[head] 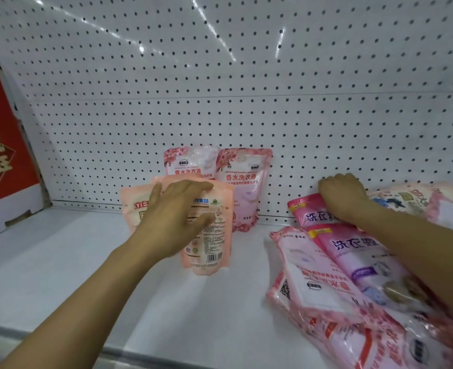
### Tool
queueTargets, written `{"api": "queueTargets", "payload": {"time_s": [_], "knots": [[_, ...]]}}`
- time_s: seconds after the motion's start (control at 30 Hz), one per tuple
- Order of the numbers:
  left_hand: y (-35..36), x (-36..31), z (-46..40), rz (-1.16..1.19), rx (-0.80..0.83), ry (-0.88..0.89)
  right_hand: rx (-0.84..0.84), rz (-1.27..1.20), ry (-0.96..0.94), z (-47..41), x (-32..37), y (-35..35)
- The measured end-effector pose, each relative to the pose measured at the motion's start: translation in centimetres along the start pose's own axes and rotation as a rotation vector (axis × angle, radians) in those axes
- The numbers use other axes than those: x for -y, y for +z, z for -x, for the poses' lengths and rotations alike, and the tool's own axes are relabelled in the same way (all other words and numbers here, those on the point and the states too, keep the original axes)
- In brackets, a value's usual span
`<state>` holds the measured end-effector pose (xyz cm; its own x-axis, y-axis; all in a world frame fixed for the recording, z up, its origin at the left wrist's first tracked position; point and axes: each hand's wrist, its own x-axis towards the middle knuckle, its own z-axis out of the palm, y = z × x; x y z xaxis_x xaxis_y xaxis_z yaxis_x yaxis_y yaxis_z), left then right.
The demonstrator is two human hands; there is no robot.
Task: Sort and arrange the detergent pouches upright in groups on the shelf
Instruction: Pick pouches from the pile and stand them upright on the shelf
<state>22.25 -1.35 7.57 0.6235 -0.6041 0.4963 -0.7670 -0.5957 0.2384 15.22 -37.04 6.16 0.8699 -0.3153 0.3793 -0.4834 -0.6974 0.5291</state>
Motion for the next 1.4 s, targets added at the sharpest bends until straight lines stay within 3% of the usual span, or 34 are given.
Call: {"api": "queueTargets", "payload": {"time_s": [0.23,0.37,0.47,0.57,0.63,0.77,0.9,0.97,1.07,1.2,1.3,1.4], "knots": [[-0.1,-0.2,0.4,-0.038,-0.046,0.015,0.003,0.061,0.116,0.7,-1.3,-0.2],[0.1,-2.4,0.7,-0.078,-0.337,0.283,0.066,-0.098,0.198,0.9,-2.5,0.2],[0.6,-6.6,0.5,0.044,-0.253,0.465,0.029,-0.299,0.191,0.4,-2.6,-0.1],[1.9,-9.2,-0.7,0.189,-0.038,0.411,-0.095,-0.453,0.152,0.2,-2.9,-1.3],[2.8,-10.0,-2.1,0.288,0.014,0.341,-0.183,-0.548,0.129,0.3,-3.4,-2.8],[2.8,-11.7,-5.9,0.301,-0.058,0.205,-0.284,-0.829,0.087,1.0,-4.7,-6.5],[1.6,-13.0,-10.3,0.190,0.026,0.055,-0.346,-1.124,0.072,2.1,-4.8,-9.2],[1.2,-13.1,-12.1,0.246,0.071,0.052,-0.392,-1.184,0.065,2.4,-4.4,-9.8],[1.0,-13.0,-13.8,0.164,-0.016,0.086,-0.410,-1.341,0.083,2.4,-4.1,-10.0],[1.0,-12.1,-15.5,-0.093,-0.185,0.084,-0.288,-1.376,0.077,2.5,-4.0,-9.5],[1.9,-10.2,-16.3,-0.179,-0.206,0.048,-0.024,-1.241,0.137,3.6,-4.1,-7.0],[3.1,-9.0,-16.3,-0.282,-0.178,0.061,0.318,-1.019,0.000,5.1,-3.3,-4.0]]}}
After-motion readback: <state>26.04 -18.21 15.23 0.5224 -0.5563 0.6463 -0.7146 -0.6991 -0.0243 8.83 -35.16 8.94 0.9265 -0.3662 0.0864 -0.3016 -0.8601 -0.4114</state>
